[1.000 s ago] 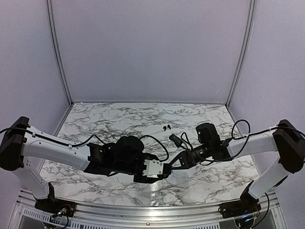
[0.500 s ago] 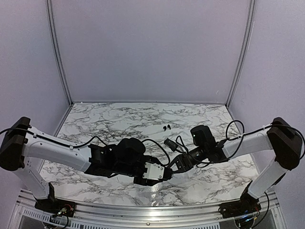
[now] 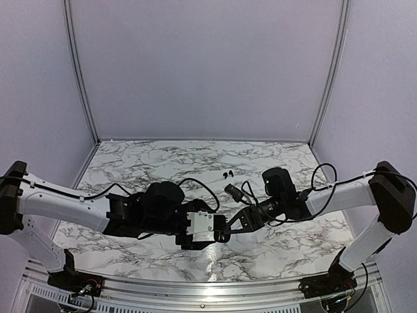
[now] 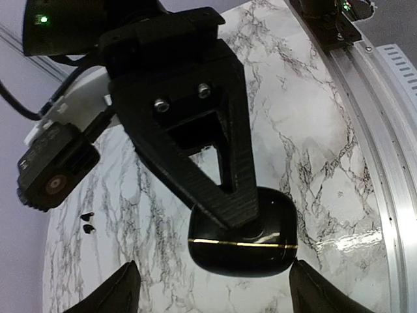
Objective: Insert the wireless bluetooth earbuds into the charging case
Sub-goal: Pass from the left arm to the right, then open the charging case.
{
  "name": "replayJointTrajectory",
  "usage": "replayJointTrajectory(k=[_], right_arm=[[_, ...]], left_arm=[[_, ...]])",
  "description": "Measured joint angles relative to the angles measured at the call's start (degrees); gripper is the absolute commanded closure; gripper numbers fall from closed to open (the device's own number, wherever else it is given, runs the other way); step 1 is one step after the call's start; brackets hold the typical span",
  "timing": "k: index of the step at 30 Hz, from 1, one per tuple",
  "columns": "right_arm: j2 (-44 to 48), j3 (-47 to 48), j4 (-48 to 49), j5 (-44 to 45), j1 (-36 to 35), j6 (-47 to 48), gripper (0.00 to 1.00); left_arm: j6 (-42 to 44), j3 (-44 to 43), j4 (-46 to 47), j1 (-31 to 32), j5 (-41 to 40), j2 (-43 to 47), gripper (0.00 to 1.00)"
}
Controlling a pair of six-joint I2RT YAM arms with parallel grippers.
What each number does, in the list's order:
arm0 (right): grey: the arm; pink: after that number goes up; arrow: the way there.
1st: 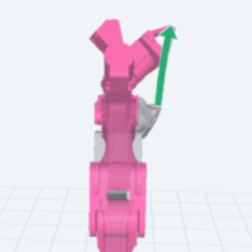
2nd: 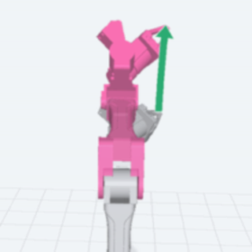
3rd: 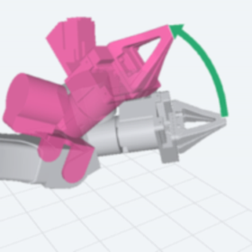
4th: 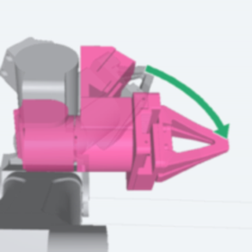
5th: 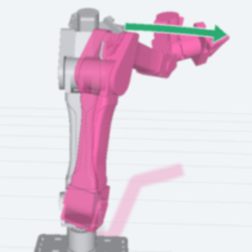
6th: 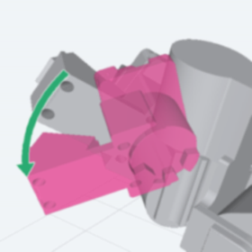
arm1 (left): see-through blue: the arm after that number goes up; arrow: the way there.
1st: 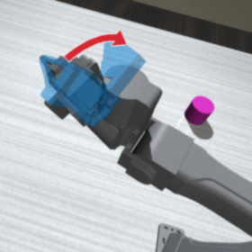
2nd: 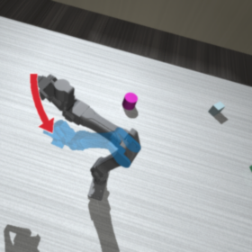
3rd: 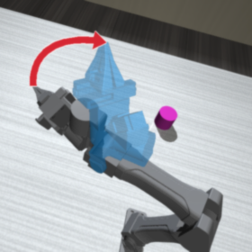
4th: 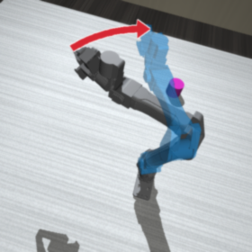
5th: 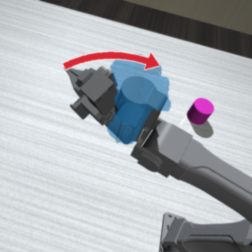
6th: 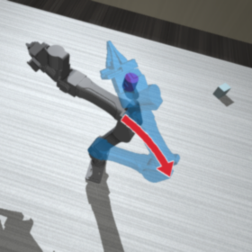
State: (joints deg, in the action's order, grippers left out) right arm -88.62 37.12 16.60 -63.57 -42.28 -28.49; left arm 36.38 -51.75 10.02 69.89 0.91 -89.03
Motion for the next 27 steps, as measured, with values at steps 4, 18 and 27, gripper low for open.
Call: replayJointTrajectory(k=[4,18,27], right_arm=[[3.3,0.9,-0.26,1.03,0.76,0.24,1.0],[13.7,1.75,12.37,12.98,3.23,0.46,1.0],[12.02,4.33,14.51,15.13,1.46,2.58,1.0]], left_arm=[[-4.5,2.21,2.43,-1.09,-1.95,7.19,0.01],[-43.21,4.02,15.15,-7.19,-0.68,14.08,0.01],[-45.99,4.63,15.8,-7.06,2.27,14.12,0.01]])
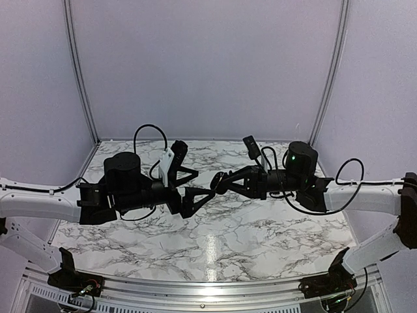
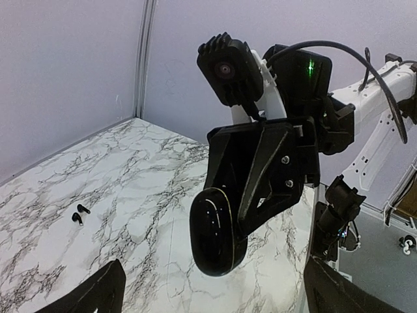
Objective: Insert the wireless bluetooth earbuds into the charging case
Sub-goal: Open the charging case.
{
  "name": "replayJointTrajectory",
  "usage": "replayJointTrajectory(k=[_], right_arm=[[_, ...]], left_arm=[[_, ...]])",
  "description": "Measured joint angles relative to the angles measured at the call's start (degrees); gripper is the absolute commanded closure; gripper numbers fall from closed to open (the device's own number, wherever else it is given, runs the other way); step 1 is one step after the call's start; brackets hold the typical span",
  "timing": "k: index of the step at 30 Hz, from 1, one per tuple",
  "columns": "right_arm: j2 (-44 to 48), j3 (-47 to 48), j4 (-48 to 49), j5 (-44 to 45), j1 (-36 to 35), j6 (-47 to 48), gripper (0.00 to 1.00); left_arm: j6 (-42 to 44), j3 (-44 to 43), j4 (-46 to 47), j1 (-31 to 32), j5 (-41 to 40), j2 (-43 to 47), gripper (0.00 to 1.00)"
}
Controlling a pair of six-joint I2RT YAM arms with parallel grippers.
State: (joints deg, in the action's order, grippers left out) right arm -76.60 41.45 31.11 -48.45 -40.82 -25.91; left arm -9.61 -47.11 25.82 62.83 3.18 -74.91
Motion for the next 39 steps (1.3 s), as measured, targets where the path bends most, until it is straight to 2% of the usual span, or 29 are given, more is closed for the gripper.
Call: replayJointTrajectory(k=[10,24,31,39], right_arm=[[-0.5,0.15,1.86,-1.07,-1.44,0.66,1.0],[-0.52,0.09,4.92,-2.16,-1.27,0.68,1.0],[-0.52,-0.02,5.81,-4.74,-1.73,0.66,1.0],[-0.52,-0.02,6.32,-4.35,-1.73,0.74,1.0]], left_arm=[[-2.34,-0.44,0.13,-0.76,0.42,-2.32,0.02],[-7.19,-0.66,0.92,-5.16,3.96,-2.75,0.06],[-8.76,-0.44,1.4,-8.41,2.34,-1.92,0.06],[-7.19,8.02,8.9,-8.5,5.79,3.78,0.03]])
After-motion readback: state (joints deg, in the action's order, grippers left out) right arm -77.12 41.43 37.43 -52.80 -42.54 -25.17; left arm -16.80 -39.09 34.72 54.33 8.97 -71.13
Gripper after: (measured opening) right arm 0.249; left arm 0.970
